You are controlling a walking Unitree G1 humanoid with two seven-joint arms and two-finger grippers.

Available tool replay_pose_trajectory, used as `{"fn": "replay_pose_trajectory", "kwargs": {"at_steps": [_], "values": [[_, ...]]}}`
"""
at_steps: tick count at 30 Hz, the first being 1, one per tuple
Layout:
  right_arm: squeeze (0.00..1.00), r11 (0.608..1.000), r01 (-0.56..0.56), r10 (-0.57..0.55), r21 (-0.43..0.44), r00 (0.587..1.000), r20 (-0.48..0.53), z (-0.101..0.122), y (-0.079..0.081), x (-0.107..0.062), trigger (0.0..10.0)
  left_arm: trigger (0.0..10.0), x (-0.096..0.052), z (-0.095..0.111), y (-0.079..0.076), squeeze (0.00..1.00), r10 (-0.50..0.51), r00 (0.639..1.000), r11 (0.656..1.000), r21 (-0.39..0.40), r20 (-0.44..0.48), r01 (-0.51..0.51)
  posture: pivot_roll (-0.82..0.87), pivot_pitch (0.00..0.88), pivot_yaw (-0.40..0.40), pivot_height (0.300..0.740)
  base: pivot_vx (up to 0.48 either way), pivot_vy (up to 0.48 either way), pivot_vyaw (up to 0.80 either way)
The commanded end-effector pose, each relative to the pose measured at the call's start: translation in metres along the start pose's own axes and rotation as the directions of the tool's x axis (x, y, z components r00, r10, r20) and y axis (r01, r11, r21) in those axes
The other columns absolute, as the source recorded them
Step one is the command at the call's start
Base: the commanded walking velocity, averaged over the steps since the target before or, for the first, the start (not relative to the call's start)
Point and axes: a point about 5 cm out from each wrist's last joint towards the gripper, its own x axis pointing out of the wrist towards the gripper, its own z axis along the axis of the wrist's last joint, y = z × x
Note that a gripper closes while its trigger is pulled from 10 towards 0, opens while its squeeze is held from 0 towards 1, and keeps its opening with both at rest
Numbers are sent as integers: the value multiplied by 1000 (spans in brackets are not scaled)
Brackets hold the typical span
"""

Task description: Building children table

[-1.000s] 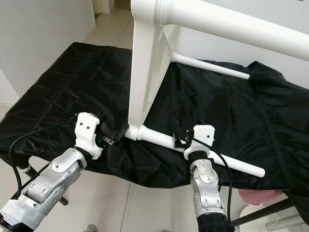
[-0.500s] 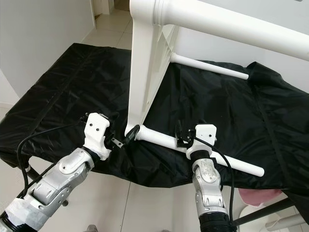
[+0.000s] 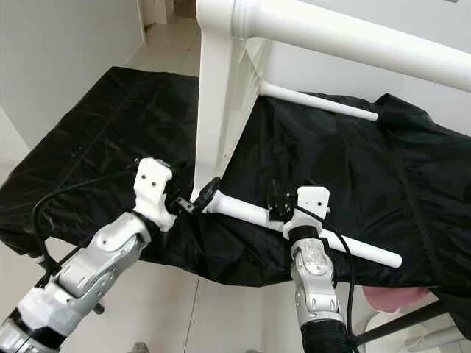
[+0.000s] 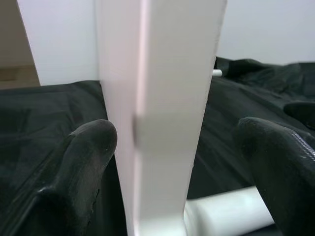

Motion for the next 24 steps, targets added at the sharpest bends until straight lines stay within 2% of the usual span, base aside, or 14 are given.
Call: {"fn": "replay_pose_trajectory", "kwargs": {"at_steps": [1, 5, 10, 12, 16, 24], "values": [[0, 999, 28, -28, 20, 1000, -2, 1, -4, 2, 10000, 10000, 1, -3, -10, 0, -225, 974, 974, 8, -26, 225, 6, 0, -39, 740, 0, 0, 0], [0, 998, 44, -45, 39, 999, 4, 3, -4, 4, 10000, 10000, 6, -4, -9, 0, -188, 982, 982, -1, -33, 188, 6, 0, -39, 740, 0, 0, 0], [0, 998, 43, -44, 38, 999, 9, 5, -2, 6, 10000, 10000, 18, -3, -13, 0, -112, 993, 993, -52, -33, 110, 1, 0, -36, 740, 0, 0, 0], [0, 998, 44, -44, 37, 999, 9, 5, -2, 6, 10000, 10000, 18, -2, -14, 0, -109, 994, 993, -54, -32, 107, 1, 0, -36, 740, 0, 0, 0], [0, 999, 41, -42, 31, 999, 12, 5, 0, 7, 10000, 10000, 32, 4, -11, 0, -40, 998, 998, -52, -43, 37, -3, 0, -35, 740, 0, 0, 0], [0, 999, 42, -42, 29, 999, 16, 6, 0, 9, 10000, 10000, 45, 17, -4, 0, -10, 1000, 999, -36, -26, 9, -7, 0, -31, 740, 0, 0, 0]]}}
